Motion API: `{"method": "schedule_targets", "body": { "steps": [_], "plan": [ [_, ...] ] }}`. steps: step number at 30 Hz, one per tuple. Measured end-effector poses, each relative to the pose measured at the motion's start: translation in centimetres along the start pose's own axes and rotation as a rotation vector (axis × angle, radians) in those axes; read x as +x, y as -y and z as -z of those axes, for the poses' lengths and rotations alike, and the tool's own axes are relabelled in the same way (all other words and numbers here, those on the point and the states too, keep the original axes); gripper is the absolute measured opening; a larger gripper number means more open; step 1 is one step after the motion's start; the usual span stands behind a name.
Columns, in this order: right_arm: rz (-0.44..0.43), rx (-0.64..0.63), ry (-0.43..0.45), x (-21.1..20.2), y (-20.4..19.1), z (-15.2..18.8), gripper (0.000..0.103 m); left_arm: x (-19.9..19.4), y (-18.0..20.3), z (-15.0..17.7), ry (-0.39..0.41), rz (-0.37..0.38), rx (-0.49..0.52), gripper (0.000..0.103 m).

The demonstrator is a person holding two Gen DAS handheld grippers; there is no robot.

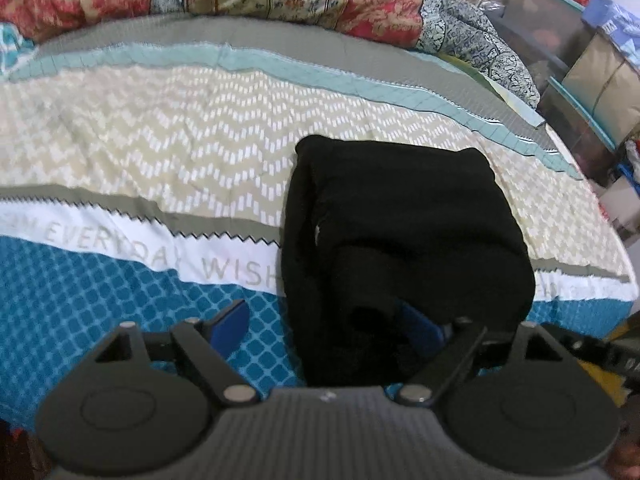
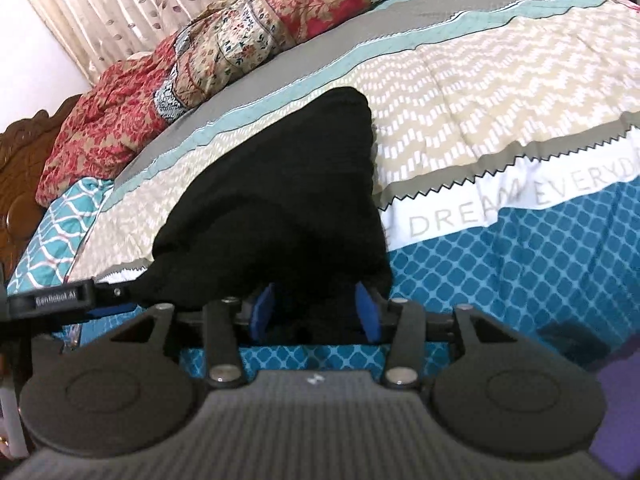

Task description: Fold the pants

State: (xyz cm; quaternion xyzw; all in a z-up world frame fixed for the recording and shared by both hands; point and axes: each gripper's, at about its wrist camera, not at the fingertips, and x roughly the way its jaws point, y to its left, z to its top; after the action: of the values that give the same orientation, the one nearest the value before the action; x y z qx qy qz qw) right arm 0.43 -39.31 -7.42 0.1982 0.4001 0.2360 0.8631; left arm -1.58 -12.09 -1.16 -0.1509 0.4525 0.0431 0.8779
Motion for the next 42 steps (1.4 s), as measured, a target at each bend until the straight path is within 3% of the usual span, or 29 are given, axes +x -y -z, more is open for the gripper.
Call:
{"method": "schedule_targets", "body": {
  "steps": [4,12,18,29,42],
  "plan": [
    [0.000,0.009,-0.005,-0.1,-0.9,0.3,0.059,-0.8,0.6,0.5,0.012,-0.065,0.024,0.084],
    [-0.010,0.050,-0.058,0.6,-1.5,0.3,0.061,-2.0,1.4,1.7,0.049,-0.154,0.059,0.080],
    [-0.019,0.160,-0.015,-0.9,-1.2,-0.5,0.074,-2.3,2.0,2.3,0.054,-0.192,0.071,0.082],
    [-0.045,0.129,-0.079,-0.3,-2.6,1.2,0.076,-2.8,3.0,3.0,0.073,-0.245,0.136,0.085],
    [-0.049,0.156,-0.084,-0.4,-2.7,2.2,0.076,-2.7,2.9,4.1,0.040,-0.270,0.143,0.096]
  ]
}}
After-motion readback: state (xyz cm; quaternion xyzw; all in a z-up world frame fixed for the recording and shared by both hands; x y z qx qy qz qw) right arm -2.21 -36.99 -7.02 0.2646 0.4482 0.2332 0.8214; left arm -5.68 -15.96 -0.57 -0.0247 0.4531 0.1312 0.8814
